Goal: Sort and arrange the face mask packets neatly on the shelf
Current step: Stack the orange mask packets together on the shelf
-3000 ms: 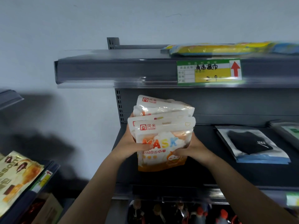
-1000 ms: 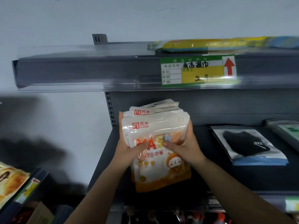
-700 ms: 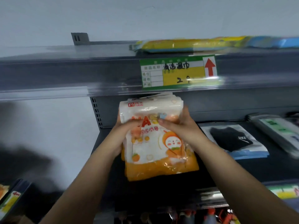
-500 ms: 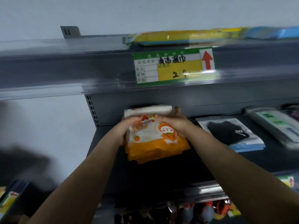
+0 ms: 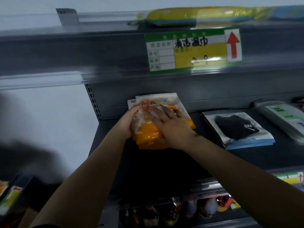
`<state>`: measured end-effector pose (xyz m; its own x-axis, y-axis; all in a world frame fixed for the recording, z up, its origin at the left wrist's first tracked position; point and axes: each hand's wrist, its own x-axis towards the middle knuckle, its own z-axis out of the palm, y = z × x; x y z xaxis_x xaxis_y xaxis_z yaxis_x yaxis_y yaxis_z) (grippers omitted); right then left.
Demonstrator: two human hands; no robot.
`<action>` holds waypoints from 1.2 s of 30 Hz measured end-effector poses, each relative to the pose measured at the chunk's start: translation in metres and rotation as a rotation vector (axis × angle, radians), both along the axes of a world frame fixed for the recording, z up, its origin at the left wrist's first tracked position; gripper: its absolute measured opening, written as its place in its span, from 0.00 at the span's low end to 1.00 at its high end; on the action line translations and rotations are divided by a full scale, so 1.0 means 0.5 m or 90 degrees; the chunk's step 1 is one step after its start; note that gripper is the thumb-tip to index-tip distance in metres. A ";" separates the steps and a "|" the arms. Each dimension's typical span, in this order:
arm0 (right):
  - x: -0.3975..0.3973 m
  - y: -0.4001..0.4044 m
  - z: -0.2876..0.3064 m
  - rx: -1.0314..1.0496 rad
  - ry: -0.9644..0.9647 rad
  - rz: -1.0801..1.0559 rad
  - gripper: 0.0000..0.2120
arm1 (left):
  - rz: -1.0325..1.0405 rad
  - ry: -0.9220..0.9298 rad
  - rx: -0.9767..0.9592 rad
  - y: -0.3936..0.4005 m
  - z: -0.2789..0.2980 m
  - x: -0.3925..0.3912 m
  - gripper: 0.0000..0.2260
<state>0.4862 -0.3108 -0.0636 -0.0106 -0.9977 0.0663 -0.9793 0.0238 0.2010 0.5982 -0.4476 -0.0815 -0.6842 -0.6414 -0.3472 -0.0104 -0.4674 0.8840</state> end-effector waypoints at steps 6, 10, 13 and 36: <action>-0.013 -0.040 -0.009 -0.030 -0.068 -0.010 0.45 | 0.041 0.009 -0.101 0.012 -0.059 0.030 0.26; -0.034 -0.024 -0.011 -0.062 -0.098 0.012 0.43 | 0.065 -0.006 -0.152 0.017 -0.032 0.015 0.21; -0.054 -0.017 -0.016 -0.034 -0.093 0.019 0.39 | 0.047 -0.061 -0.134 0.010 -0.009 -0.006 0.20; -0.129 -0.018 -0.026 -0.053 -0.196 0.050 0.39 | 0.204 -0.038 -0.153 0.125 0.012 -0.012 0.04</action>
